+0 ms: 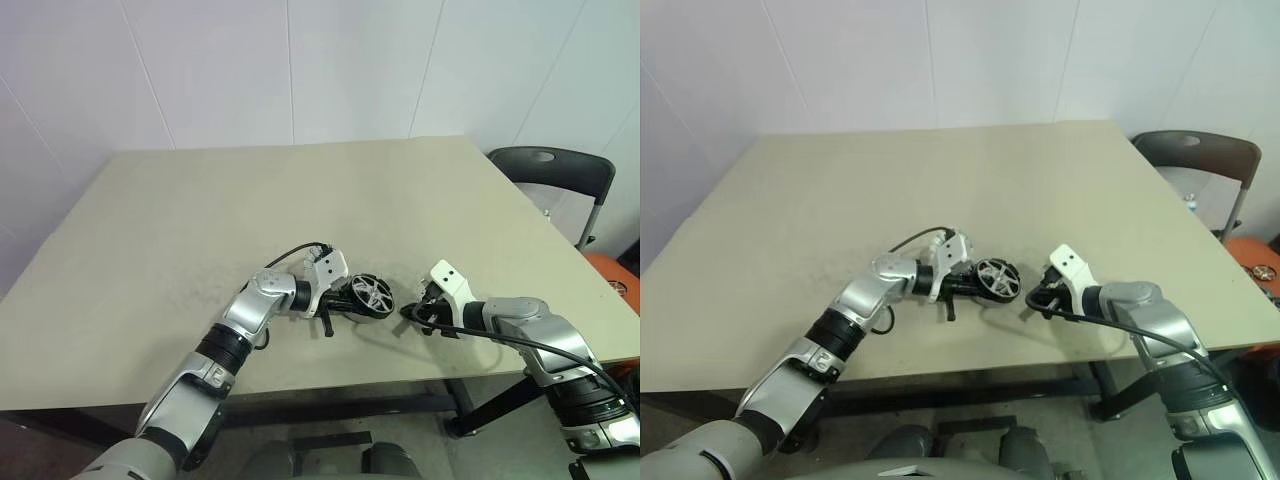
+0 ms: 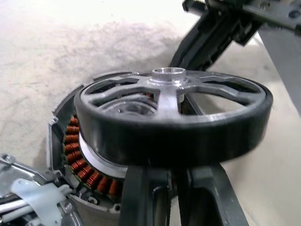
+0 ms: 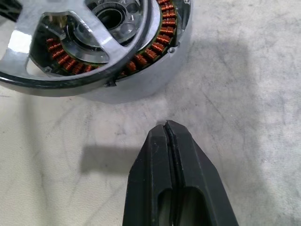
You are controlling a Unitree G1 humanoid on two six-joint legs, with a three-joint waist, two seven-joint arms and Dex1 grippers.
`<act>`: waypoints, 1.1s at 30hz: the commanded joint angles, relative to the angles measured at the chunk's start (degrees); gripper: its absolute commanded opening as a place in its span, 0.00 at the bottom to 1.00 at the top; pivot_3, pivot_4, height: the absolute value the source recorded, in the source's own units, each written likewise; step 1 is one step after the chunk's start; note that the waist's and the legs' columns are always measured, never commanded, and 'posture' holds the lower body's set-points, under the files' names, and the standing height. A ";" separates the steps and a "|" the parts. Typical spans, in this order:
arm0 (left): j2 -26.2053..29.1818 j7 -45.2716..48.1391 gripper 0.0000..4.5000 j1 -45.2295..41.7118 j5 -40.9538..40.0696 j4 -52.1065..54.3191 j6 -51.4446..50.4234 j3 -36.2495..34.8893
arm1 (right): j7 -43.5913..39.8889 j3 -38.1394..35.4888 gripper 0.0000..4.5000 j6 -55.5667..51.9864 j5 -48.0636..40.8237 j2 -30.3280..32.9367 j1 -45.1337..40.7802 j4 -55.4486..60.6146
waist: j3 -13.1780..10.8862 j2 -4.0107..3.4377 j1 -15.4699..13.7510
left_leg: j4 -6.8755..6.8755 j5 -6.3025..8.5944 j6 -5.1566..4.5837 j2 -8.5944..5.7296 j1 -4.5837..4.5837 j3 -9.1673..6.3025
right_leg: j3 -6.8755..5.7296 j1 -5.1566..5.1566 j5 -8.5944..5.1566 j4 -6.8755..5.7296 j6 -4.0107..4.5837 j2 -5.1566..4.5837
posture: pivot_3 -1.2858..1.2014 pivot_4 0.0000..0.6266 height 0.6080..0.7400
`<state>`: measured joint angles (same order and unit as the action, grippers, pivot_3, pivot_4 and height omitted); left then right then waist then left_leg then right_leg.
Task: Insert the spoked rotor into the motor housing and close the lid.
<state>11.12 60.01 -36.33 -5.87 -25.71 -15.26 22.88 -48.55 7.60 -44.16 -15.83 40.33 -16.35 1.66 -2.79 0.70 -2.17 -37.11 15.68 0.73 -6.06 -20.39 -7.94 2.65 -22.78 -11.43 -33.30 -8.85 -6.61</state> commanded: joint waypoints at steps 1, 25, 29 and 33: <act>0.89 2.10 0.00 0.74 1.65 0.91 -0.09 1.82 | 0.26 -1.01 0.00 0.60 0.23 0.29 -0.75 0.89 | 0.00 0.00 -0.05 | 0.00 0.00 0.00 0.00 0.00 0.00 | 0.00 0.00 0.00 0.00 0.00 0.00 | 0.52 0.00 1.00; -2.80 -7.21 0.00 -3.36 3.40 -7.55 6.99 -2.99 | 0.56 -0.44 0.00 0.40 0.26 0.00 -0.40 1.05 | 0.00 0.00 -0.08 | -0.04 0.00 0.00 0.02 0.01 0.00 | 0.01 0.00 0.00 -0.03 -0.02 0.04 | 0.52 0.00 1.00; -3.30 -7.13 0.00 -2.95 3.18 -7.88 7.08 -3.07 | 0.66 -0.34 0.00 0.40 0.27 -0.16 -0.45 0.88 | 0.00 0.00 -0.09 | -0.04 0.00 0.00 0.02 0.01 0.00 | 0.01 0.01 0.00 -0.04 -0.02 0.04 | 0.52 0.00 1.00; -4.43 -5.77 0.00 -2.09 0.83 -6.12 4.68 -4.16 | 0.84 -0.39 0.00 0.49 0.28 -0.28 -0.34 0.73 | 0.00 0.00 -0.09 | -0.04 0.00 0.00 0.02 0.01 0.00 | 0.01 0.02 0.00 -0.04 -0.02 0.04 | 0.52 0.00 1.00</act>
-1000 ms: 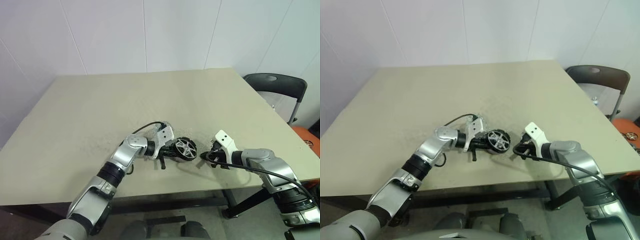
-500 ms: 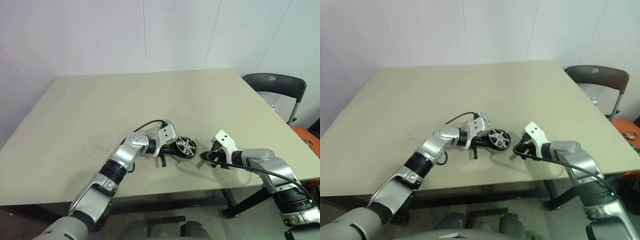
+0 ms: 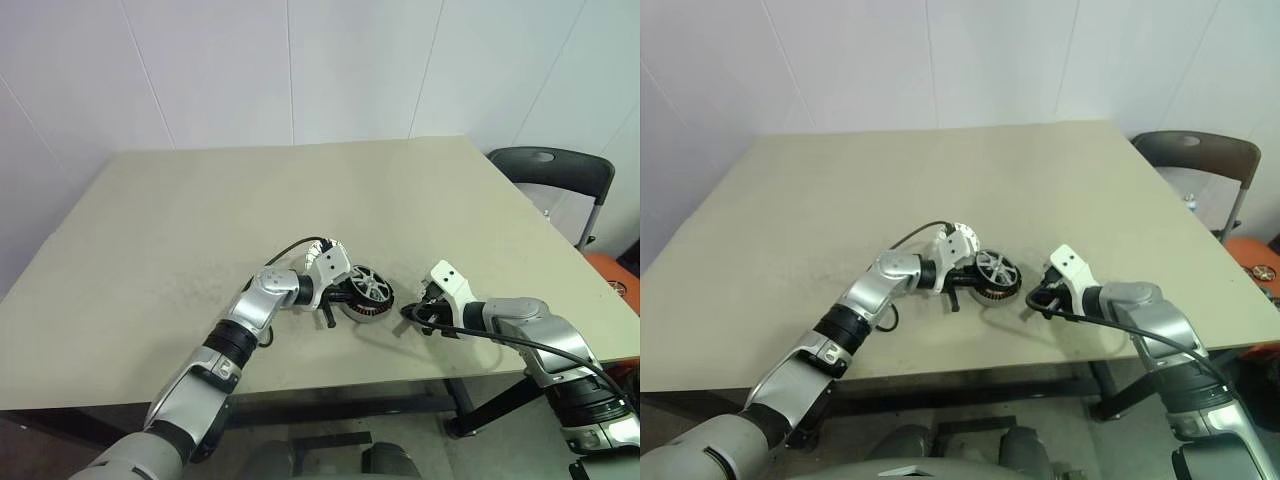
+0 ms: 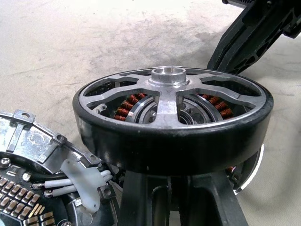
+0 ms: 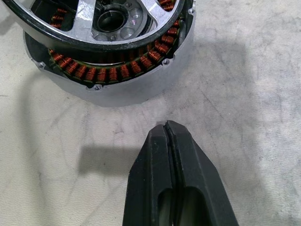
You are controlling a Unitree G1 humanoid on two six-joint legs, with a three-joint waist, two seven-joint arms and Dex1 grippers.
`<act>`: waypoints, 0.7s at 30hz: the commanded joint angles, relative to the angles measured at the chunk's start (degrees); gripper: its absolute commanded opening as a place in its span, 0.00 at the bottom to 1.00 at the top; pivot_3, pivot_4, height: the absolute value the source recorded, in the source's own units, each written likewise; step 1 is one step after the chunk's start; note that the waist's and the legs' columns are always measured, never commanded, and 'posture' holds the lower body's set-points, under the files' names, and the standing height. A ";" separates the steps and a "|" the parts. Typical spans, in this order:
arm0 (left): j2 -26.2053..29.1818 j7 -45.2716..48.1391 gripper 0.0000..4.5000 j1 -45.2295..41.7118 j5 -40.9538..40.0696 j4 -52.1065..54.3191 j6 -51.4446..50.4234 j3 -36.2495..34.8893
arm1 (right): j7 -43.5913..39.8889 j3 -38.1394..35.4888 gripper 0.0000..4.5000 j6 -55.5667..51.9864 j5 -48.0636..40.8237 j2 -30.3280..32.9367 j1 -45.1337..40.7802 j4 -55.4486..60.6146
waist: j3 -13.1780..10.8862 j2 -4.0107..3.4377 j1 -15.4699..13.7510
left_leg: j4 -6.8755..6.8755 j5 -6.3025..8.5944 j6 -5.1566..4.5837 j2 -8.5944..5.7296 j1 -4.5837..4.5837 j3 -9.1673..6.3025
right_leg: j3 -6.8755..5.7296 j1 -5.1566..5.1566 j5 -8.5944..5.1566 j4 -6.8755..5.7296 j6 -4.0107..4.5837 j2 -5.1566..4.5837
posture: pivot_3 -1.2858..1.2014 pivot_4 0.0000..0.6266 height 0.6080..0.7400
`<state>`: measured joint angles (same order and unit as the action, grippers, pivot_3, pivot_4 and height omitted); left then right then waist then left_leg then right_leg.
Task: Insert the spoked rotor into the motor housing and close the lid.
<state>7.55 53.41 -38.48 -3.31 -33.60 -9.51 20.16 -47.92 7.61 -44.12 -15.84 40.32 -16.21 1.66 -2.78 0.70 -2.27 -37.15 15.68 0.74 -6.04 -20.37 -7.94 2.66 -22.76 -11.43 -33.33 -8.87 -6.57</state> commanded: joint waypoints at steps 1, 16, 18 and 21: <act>-1.00 1.01 0.00 0.28 -1.70 2.27 -1.46 -1.41 | 0.27 -0.42 0.00 0.43 0.26 -0.27 -0.39 0.77 | 0.00 0.00 0.00 | 0.00 0.00 0.00 0.00 0.00 0.00 | 0.00 0.00 0.00 0.00 0.00 0.00 | 0.52 0.00 1.00; -0.93 0.60 0.00 1.78 1.21 3.11 -1.72 -0.08 | 0.55 -0.43 0.00 0.36 0.07 -0.24 0.24 1.03 | 0.01 0.01 0.00 | 0.00 0.00 0.00 0.00 0.02 0.00 | 0.00 0.03 0.00 0.00 0.00 0.00 | 0.52 0.00 1.00; -0.90 0.21 0.00 1.70 1.65 2.78 -1.33 -0.16 | 0.49 -0.41 0.00 0.37 0.09 -0.16 0.26 1.05 | 0.01 0.01 -0.01 | 0.00 0.00 0.00 0.00 0.02 0.00 | 0.00 0.03 0.00 0.00 0.00 0.00 | 0.52 0.00 1.00; -0.98 -0.10 0.00 1.76 1.98 2.64 -1.10 -0.20 | 0.42 -0.38 0.00 0.35 0.11 -0.07 0.18 1.02 | 0.01 0.01 0.00 | 0.00 0.00 0.00 0.00 0.02 0.00 | 0.00 0.03 0.00 0.00 0.00 0.00 | 0.52 0.00 1.00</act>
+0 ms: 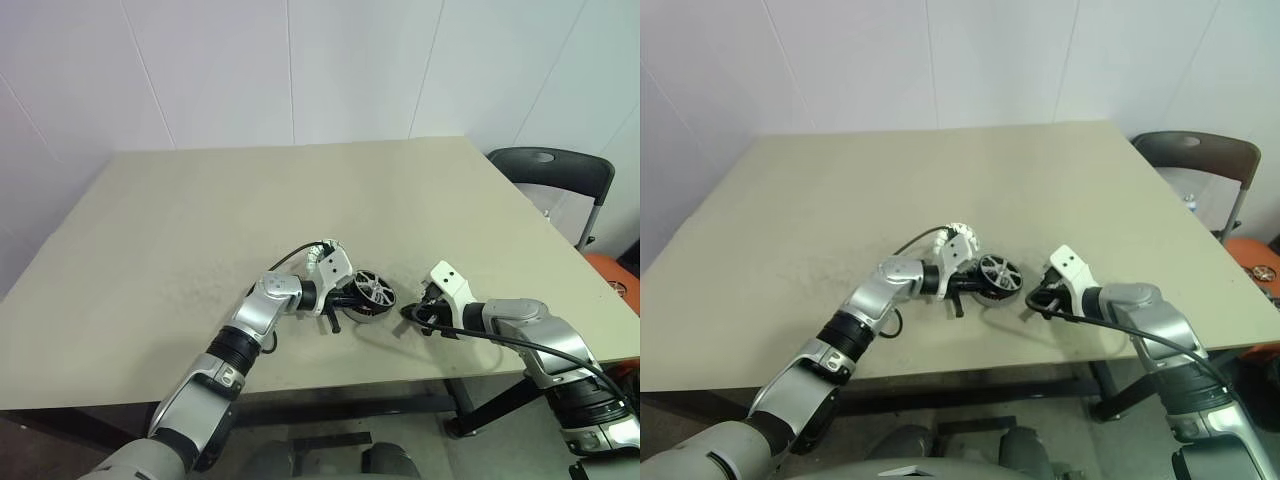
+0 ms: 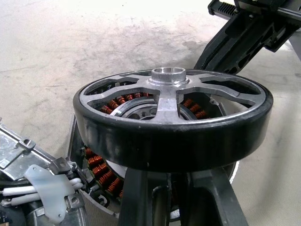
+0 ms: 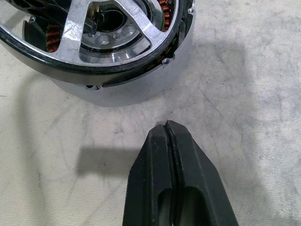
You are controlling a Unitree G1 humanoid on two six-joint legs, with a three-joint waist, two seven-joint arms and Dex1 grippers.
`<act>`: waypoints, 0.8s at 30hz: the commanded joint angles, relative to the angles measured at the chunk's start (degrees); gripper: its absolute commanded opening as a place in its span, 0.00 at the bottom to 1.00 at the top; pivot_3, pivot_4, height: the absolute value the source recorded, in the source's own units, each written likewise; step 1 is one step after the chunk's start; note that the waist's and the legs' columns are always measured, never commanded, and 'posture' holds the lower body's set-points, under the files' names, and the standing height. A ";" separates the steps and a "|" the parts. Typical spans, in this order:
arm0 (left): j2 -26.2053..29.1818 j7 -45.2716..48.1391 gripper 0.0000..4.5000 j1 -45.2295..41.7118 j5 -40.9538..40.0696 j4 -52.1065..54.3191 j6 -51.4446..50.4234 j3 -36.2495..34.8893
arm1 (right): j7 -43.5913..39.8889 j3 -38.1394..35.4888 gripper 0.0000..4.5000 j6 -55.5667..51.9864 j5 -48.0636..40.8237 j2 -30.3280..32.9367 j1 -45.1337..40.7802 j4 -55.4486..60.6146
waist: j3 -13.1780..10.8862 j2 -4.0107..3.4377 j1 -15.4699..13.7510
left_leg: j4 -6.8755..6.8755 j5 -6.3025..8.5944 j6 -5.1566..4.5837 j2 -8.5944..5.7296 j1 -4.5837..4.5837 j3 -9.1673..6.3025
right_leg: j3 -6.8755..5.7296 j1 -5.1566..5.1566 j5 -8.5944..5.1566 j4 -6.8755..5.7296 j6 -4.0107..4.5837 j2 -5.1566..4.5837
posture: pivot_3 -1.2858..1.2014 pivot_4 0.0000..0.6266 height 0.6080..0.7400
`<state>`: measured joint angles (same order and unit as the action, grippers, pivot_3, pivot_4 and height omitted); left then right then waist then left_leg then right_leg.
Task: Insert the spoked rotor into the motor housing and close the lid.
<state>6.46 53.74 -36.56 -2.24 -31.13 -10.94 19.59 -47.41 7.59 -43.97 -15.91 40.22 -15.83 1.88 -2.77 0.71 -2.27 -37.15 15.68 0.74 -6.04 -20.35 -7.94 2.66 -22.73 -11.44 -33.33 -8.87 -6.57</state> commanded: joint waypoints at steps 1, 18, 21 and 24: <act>0.06 -0.44 0.00 -0.12 0.98 0.20 0.34 0.35 | -0.11 -0.36 0.00 0.20 0.19 0.04 -0.22 0.79 | 0.00 0.00 0.01 | 0.00 0.00 0.00 0.00 0.00 0.00 | 0.00 0.00 0.00 0.00 0.00 0.00 | 0.52 0.00 1.00; 2.92 5.44 0.54 1.57 0.79 6.66 -5.57 3.16 | -0.28 -0.26 0.00 0.42 0.52 0.14 -0.69 0.06 | 0.01 0.00 0.13 | 0.06 0.01 -0.02 0.00 0.00 0.00 | 0.00 -0.02 0.03 0.02 0.03 0.00 | 0.52 0.00 1.00; 4.51 7.13 0.54 1.38 0.24 9.40 -7.44 3.76 | -0.30 -0.08 0.00 0.59 0.68 0.02 -0.99 -0.42 | 0.02 -0.02 0.12 | 0.08 0.02 -0.02 0.00 0.00 0.01 | 0.00 -0.03 0.05 0.01 0.06 0.01 | 0.52 0.00 1.00; 5.67 8.75 0.54 1.07 -0.10 11.55 -9.50 4.36 | -0.31 -0.01 0.00 0.74 0.73 0.00 -0.98 -0.61 | 0.01 -0.01 0.11 | 0.07 0.02 -0.02 0.00 0.00 0.01 | 0.00 -0.02 0.02 0.01 0.02 0.01 | 0.52 0.00 1.00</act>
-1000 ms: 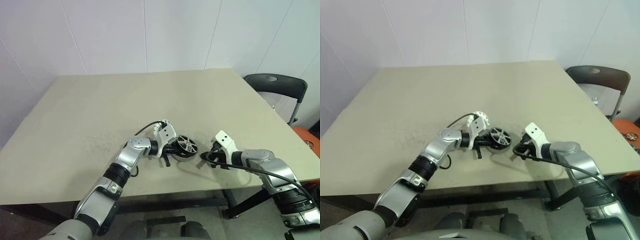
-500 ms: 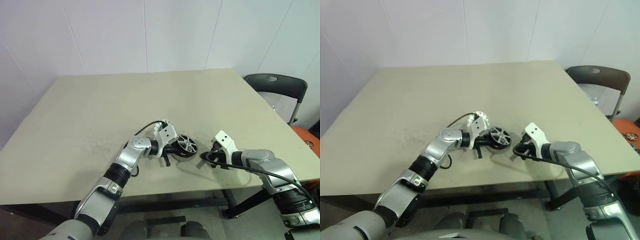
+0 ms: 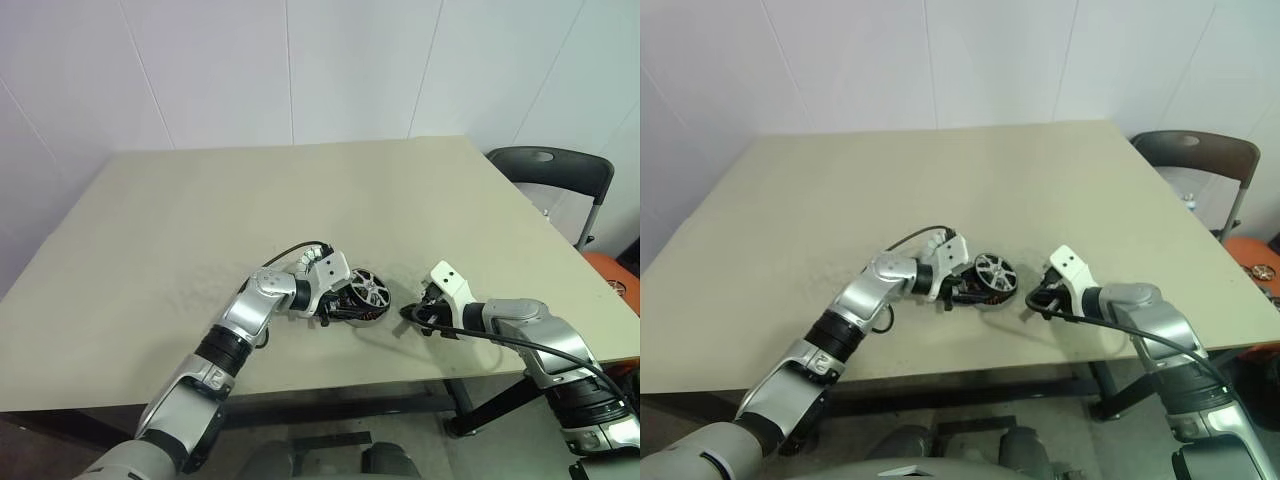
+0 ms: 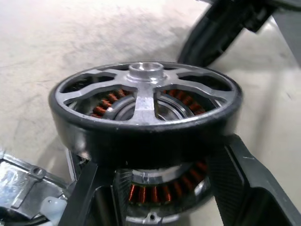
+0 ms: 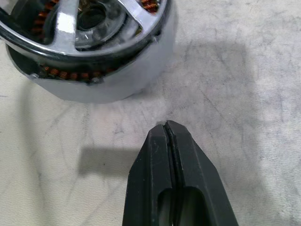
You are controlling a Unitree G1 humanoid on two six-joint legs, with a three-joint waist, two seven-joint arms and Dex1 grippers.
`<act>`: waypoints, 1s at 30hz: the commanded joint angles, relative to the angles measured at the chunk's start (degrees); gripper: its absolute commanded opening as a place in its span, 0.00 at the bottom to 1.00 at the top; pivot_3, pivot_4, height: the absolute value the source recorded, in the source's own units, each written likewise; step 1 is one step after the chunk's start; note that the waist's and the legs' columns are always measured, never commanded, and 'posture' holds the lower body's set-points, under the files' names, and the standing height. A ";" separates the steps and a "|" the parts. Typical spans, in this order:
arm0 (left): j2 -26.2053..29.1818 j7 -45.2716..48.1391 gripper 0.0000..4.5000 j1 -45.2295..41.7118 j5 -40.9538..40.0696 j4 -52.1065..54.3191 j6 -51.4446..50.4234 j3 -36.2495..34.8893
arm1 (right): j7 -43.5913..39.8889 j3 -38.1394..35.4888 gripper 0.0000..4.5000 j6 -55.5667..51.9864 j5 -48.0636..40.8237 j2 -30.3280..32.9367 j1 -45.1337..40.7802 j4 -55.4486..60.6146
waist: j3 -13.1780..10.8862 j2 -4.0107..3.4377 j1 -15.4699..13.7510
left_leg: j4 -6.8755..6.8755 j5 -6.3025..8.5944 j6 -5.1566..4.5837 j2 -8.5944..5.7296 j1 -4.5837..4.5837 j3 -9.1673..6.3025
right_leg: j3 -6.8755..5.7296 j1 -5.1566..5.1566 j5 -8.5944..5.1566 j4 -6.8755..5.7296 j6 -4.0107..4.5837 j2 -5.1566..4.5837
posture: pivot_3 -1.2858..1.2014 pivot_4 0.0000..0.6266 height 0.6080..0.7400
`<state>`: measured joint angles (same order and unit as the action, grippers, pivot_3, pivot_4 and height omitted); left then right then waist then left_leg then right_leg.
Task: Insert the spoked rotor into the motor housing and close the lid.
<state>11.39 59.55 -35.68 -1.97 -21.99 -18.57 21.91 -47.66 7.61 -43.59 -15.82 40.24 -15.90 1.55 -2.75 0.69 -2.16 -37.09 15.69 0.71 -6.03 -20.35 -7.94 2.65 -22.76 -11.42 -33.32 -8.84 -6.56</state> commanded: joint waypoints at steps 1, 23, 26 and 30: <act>1.10 3.36 0.54 0.15 -0.15 2.87 -2.15 2.40 | -0.06 -0.03 0.00 0.42 0.65 -0.02 -0.85 -0.31 | 0.00 0.00 0.00 | 0.00 0.00 0.00 0.00 0.00 0.00 | 0.00 0.00 0.00 0.00 -0.01 0.00 | 0.52 0.00 1.00; 9.46 8.89 0.54 -2.79 0.84 12.15 -5.43 5.02 | -0.17 0.39 0.00 0.71 0.69 -0.13 -0.80 -0.67 | -0.01 -0.01 -0.01 | -0.05 -0.01 0.00 0.01 0.02 -0.01 | 0.01 0.01 -0.04 -0.03 -0.02 0.00 | 0.52 0.00 1.00; 11.57 9.58 0.54 -3.01 0.63 13.18 -5.53 4.72 | -0.36 0.34 0.00 0.61 0.63 0.08 -0.91 -0.52 | -0.01 -0.01 0.00 | -0.05 -0.01 0.00 0.02 0.01 -0.01 | 0.01 0.01 -0.04 -0.03 -0.02 0.00 | 0.52 0.00 1.00; 15.53 11.58 0.54 -2.29 -1.28 15.59 -5.75 2.88 | -1.63 -0.70 0.00 -0.24 -0.78 1.14 -1.53 2.90 | -0.03 -0.03 -0.02 | -0.05 -0.01 0.00 0.03 -0.01 -0.01 | 0.01 -0.02 -0.03 -0.05 -0.02 0.00 | 0.52 0.00 1.00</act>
<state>25.72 70.08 -37.06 -2.05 -8.78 -24.48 27.22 -48.42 7.72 -43.46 -15.98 40.49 -16.07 1.58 -2.78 0.66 -2.18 -37.13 15.69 0.72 -6.01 -20.37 -7.95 2.67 -22.80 -11.45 -33.38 -8.86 -6.56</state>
